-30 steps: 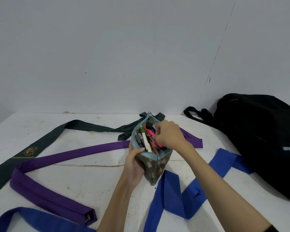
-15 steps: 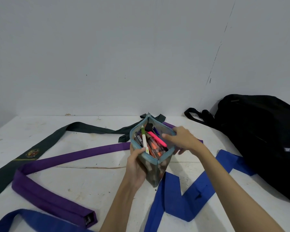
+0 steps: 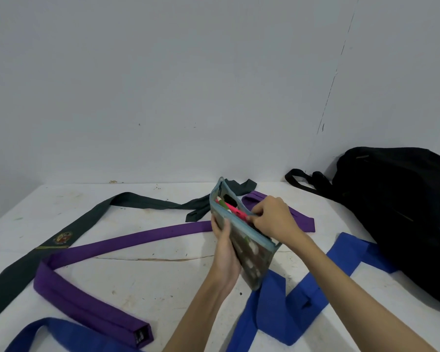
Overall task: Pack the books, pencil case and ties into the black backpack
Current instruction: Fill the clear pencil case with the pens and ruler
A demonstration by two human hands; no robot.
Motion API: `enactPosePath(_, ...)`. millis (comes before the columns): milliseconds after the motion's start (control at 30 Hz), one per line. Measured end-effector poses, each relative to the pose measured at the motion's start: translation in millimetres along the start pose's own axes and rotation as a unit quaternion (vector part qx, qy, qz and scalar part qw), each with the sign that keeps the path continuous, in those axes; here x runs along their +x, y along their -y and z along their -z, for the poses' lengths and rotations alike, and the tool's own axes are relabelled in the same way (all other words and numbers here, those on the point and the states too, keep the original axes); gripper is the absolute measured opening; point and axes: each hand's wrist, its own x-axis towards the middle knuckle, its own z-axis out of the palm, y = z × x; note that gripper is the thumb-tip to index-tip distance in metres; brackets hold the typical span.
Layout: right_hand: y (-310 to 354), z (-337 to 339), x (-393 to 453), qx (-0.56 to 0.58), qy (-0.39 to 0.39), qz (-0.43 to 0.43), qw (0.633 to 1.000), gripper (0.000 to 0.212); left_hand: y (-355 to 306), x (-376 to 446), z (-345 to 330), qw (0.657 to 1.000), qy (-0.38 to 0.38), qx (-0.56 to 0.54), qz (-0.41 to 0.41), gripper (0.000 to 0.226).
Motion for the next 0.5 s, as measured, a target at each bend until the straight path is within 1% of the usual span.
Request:
enactPosePath(33,-0.4,3.3,0.3,0.005,-0.013,0.005,1.000,0.022,0.0,-2.6,-1.4,1.000,-0.014,0.016,-0.010,0.061)
enactPosePath(100,0.7,14.9,1.7,0.022,-0.034,0.028,0.999,0.018,-1.2,-3.3,0.8,0.998,-0.018,0.054,-0.019,0.077)
enactPosePath(167,1.7,25.9,4.5,0.040,-0.032,0.055,0.997,0.015,-5.0,-5.3,1.4,0.992,-0.033,0.120,-0.033,0.077)
enactPosePath(267,3.2,25.4,3.9,0.060,-0.017,0.083,0.995,0.017,-2.4,-5.7,-4.3,0.974,-0.111,0.190,-0.060,0.075)
enactPosePath(367,1.6,6.4,-2.8,0.064,0.012,0.103,0.993,0.019,8.2,-8.3,-8.8,0.967,-0.168,0.177,-0.066,0.078)
enactPosePath(433,2.2,-3.3,-10.0,0.087,0.049,0.118,0.988,0.024,14.5,-8.3,-4.1,0.972,-0.172,0.151,-0.051,0.080)
enactPosePath(500,2.9,-8.5,-14.1,0.064,0.073,0.140,0.985,0.034,13.6,-12.5,4.4,0.976,-0.134,0.169,-0.038,0.083)
